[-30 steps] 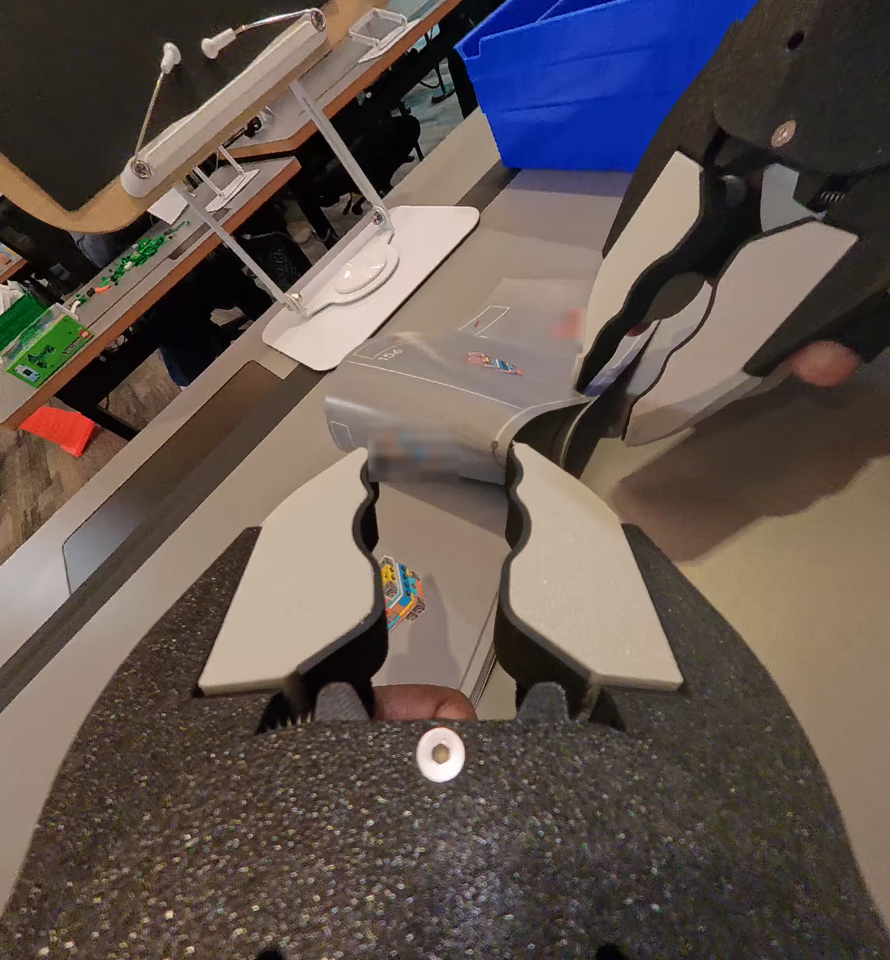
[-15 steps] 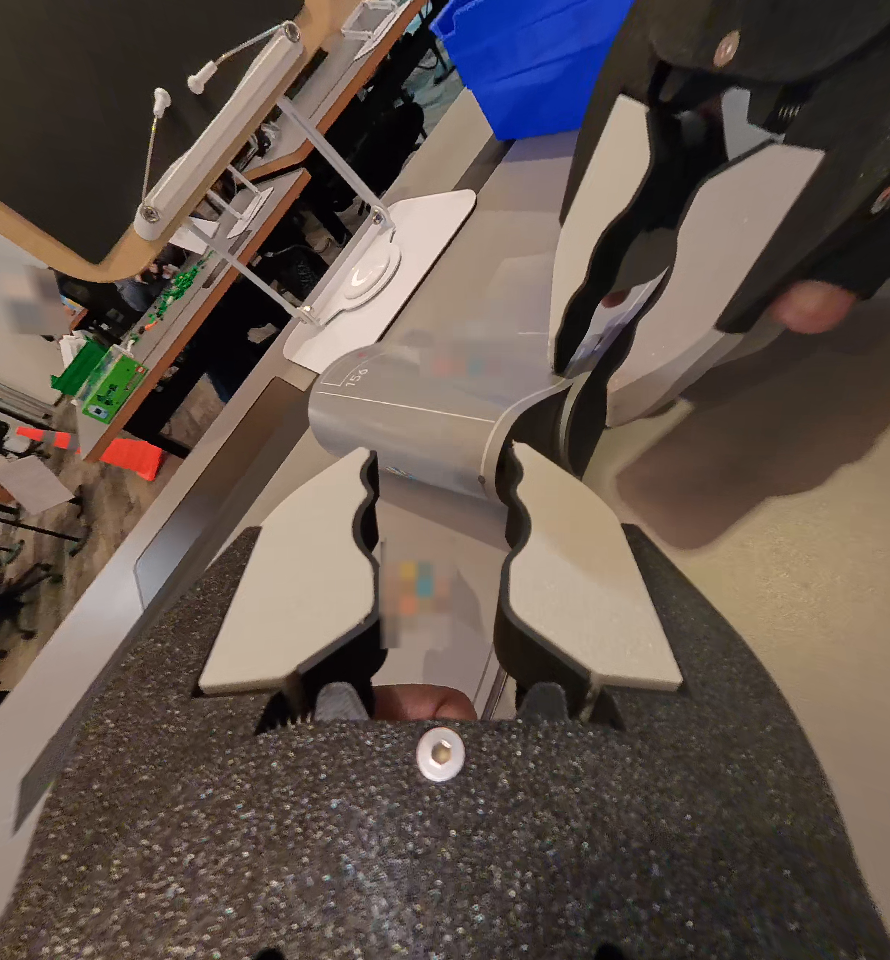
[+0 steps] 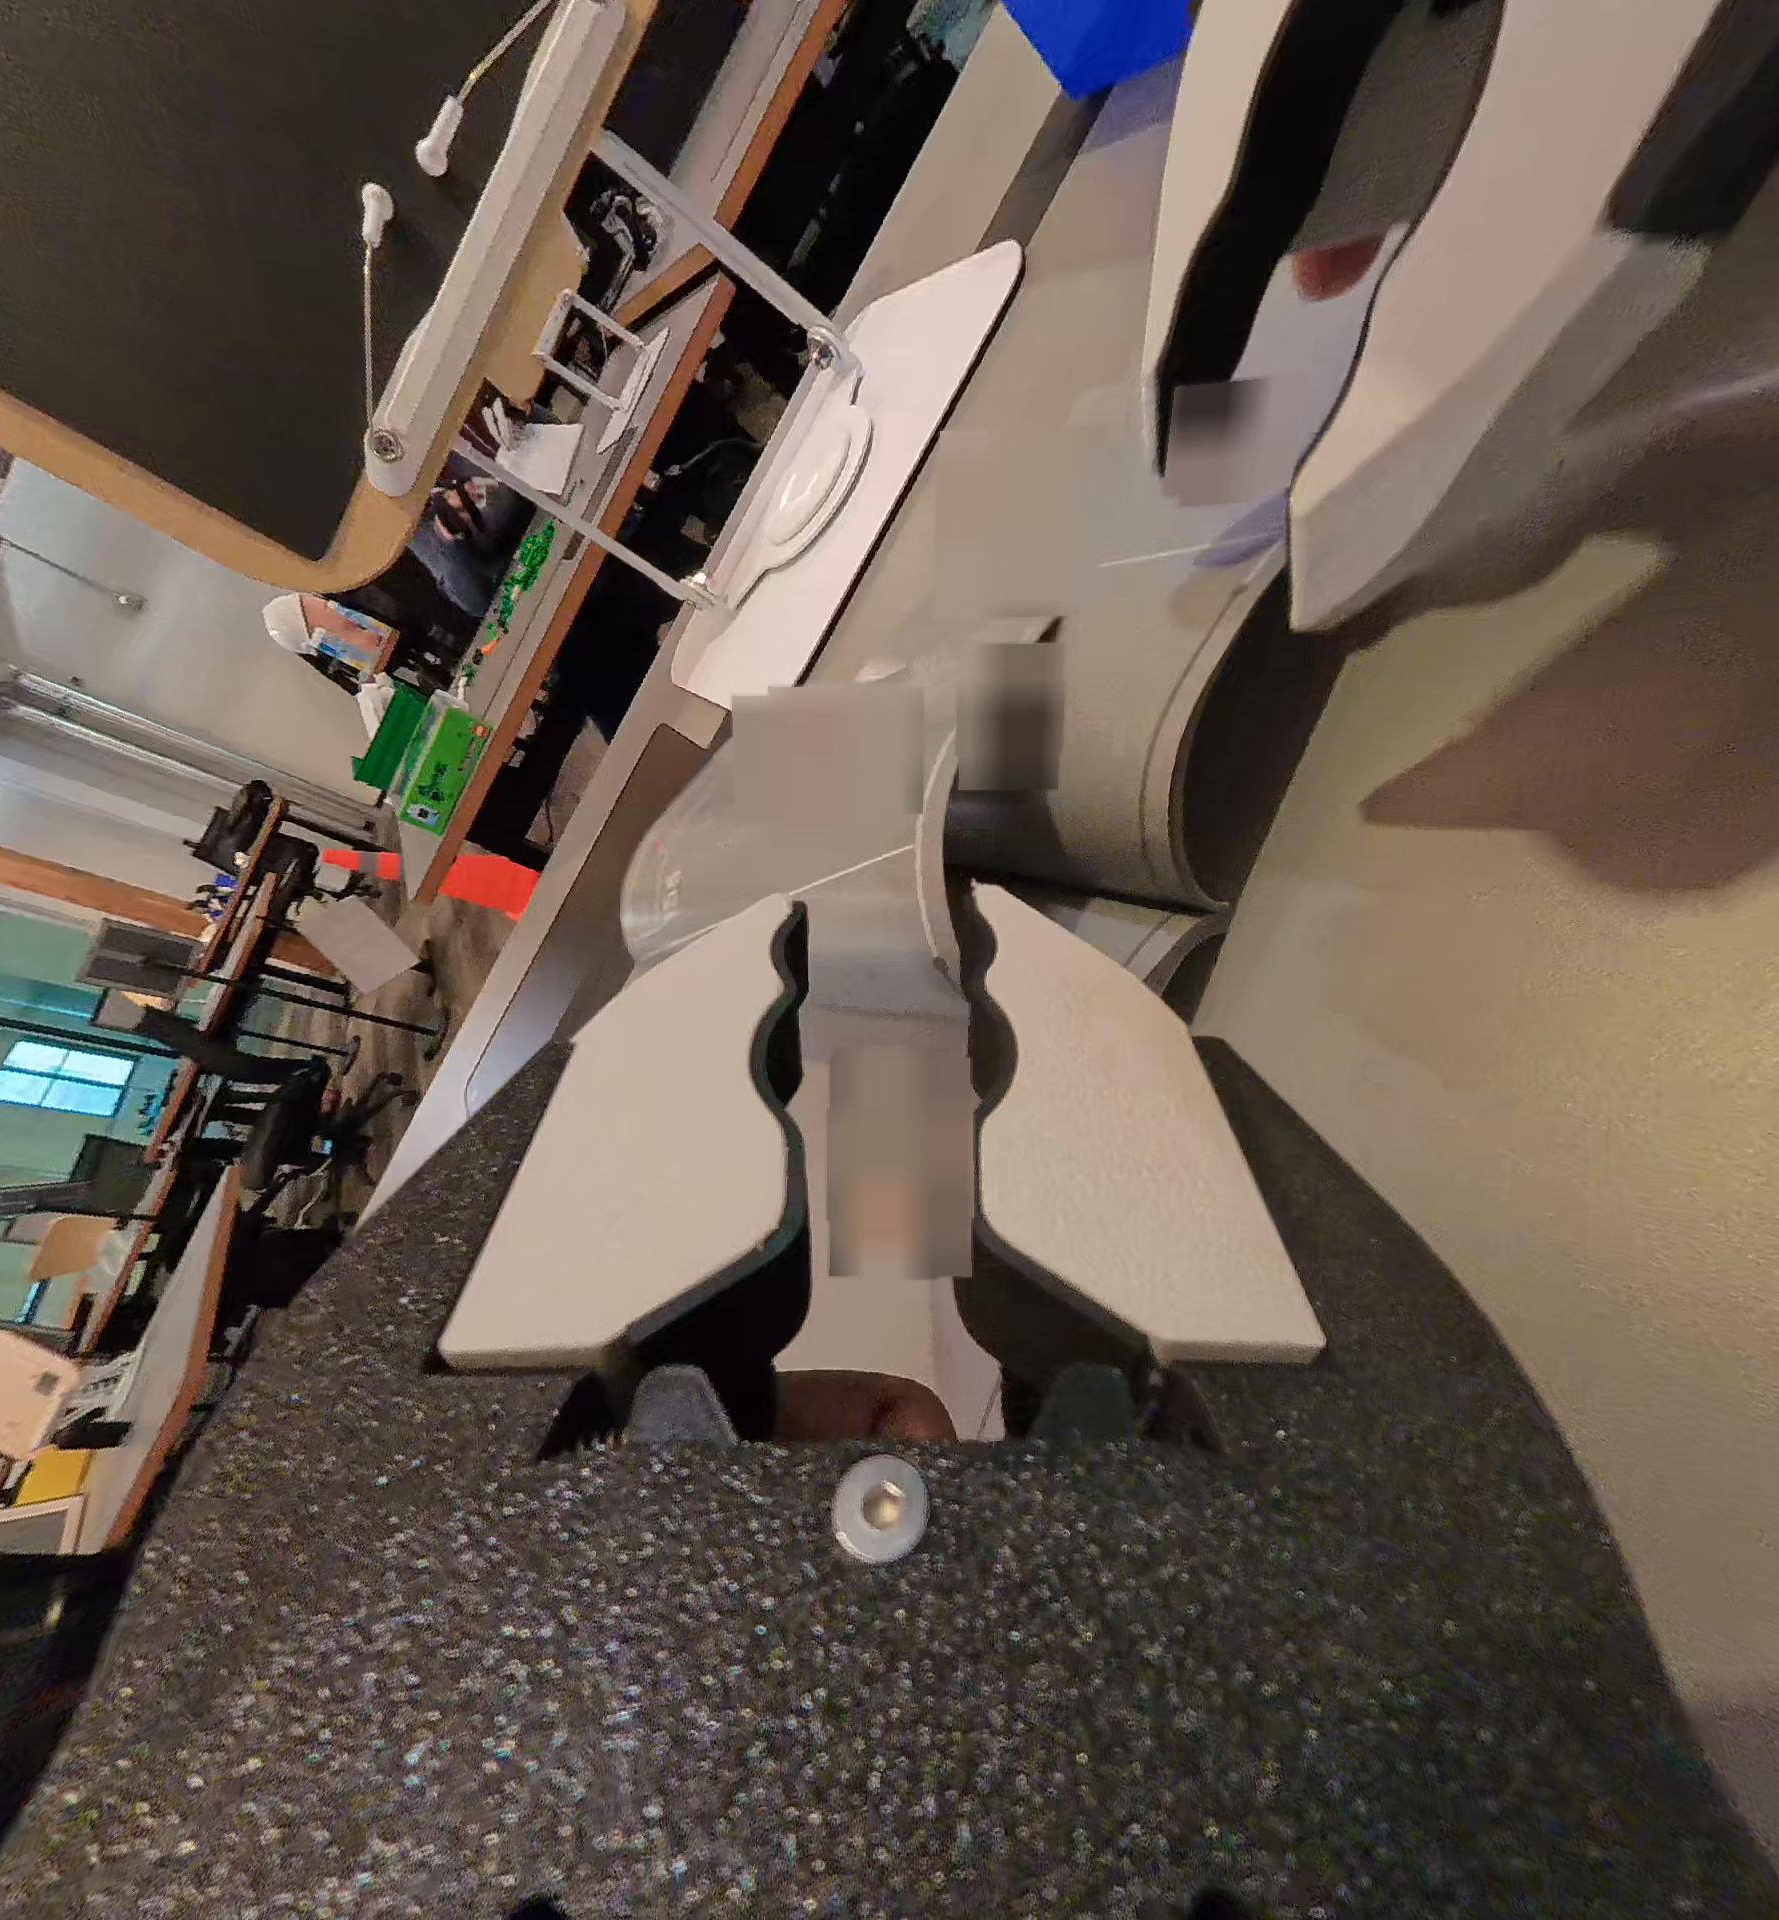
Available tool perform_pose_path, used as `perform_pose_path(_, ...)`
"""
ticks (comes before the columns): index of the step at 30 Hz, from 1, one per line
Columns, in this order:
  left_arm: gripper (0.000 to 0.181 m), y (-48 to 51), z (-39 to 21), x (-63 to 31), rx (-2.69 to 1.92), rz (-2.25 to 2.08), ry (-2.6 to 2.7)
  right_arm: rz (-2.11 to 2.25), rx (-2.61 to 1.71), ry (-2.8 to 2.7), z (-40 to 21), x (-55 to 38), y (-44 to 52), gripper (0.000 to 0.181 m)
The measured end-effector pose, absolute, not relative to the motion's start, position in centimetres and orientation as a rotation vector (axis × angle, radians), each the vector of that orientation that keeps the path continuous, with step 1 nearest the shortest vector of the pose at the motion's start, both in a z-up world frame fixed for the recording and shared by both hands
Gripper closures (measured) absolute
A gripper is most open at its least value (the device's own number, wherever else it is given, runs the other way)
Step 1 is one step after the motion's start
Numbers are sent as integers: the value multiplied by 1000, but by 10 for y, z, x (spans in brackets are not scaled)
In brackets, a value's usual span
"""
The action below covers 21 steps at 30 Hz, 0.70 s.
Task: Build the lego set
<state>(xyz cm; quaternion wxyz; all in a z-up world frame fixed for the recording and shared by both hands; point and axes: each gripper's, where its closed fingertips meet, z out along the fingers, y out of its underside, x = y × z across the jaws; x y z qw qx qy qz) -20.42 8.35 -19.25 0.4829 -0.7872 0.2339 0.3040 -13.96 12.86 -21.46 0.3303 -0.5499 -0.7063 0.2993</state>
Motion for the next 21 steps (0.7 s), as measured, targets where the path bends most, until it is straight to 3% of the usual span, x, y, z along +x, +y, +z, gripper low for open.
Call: perform_pose_path(21, 158, 83, -204, -207, -1973, 733, 552, 762, -1458, -1740, -224, -121, 144, 137)
